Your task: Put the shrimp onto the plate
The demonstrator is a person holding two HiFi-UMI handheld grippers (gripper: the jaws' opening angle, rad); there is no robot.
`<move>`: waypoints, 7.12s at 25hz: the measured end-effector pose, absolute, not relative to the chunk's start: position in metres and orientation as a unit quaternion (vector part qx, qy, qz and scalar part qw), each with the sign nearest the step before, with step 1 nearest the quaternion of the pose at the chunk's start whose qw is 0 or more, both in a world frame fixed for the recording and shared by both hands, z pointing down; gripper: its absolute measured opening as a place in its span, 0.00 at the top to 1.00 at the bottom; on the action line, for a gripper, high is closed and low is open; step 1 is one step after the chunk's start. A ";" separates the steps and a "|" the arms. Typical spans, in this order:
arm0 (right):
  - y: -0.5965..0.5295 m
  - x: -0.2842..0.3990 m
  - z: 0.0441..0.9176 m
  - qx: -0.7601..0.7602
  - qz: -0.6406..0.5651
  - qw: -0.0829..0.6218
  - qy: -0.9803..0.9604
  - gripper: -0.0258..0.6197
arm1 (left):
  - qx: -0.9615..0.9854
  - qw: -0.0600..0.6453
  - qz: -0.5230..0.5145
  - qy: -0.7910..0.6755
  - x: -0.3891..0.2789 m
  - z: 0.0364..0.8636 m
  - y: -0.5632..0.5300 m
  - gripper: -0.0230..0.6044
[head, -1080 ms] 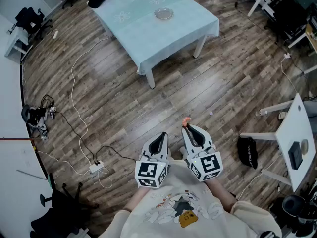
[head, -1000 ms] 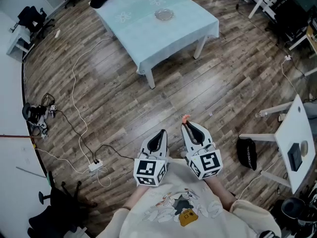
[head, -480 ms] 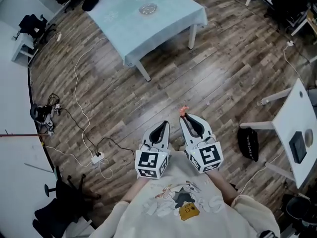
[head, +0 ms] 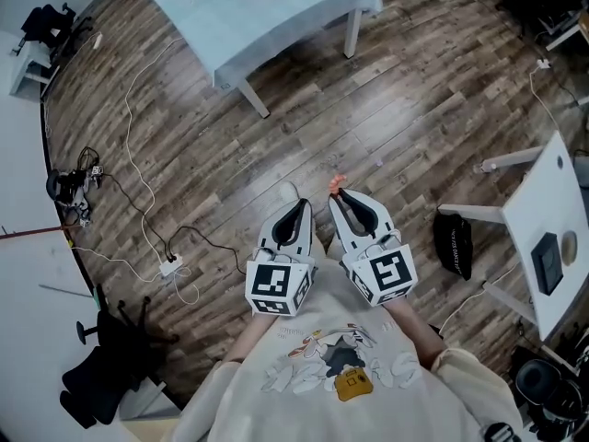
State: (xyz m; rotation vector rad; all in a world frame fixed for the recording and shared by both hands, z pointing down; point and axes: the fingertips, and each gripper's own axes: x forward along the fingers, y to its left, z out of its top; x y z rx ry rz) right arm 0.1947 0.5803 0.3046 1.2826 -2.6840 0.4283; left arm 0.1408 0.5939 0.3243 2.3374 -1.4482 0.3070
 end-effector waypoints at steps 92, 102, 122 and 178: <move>-0.194 0.035 0.380 0.416 0.219 0.139 -0.872 0.86 | 0.826 0.271 0.131 -0.477 -0.005 0.386 -0.164 0.95; -0.242 0.023 0.420 0.420 0.246 0.149 -0.861 0.86 | 0.829 0.267 0.142 -0.471 -0.021 0.413 -0.206 0.95; -0.295 0.000 0.500 0.403 0.261 0.202 -0.854 0.86 | 0.799 0.313 0.156 -0.490 -0.043 0.497 -0.245 0.95; -0.341 -0.013 0.583 0.413 0.276 0.306 -0.812 0.86 | 0.765 0.325 0.170 -0.529 -0.075 0.549 -0.259 0.95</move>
